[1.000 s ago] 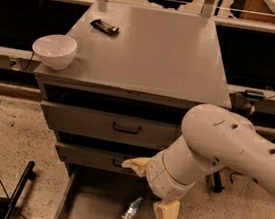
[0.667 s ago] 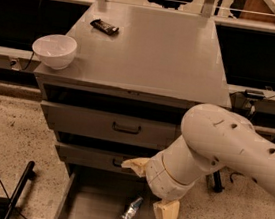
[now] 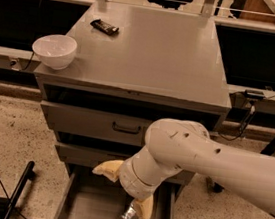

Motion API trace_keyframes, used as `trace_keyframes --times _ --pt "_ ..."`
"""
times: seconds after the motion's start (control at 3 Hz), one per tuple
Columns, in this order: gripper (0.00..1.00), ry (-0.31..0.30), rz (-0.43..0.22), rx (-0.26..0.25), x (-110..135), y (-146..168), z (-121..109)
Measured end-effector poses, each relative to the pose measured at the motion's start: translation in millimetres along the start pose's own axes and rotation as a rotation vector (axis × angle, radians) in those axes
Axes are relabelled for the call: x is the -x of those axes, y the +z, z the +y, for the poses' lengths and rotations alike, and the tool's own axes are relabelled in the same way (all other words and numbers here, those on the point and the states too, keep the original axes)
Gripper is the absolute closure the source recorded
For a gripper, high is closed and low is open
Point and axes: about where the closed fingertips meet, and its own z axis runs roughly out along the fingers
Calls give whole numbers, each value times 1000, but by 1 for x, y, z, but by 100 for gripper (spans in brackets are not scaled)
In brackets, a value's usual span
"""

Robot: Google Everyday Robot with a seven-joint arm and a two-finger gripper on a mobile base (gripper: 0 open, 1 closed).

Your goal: Pick redbull can from bottom drawer and place on counter

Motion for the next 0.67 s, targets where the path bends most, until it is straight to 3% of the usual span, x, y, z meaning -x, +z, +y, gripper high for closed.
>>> trace_keyframes --times 0.33,0.67 --pt "0 0 0 0 0 0 0" --pt "0 -59 -67 28 0 27 -4"
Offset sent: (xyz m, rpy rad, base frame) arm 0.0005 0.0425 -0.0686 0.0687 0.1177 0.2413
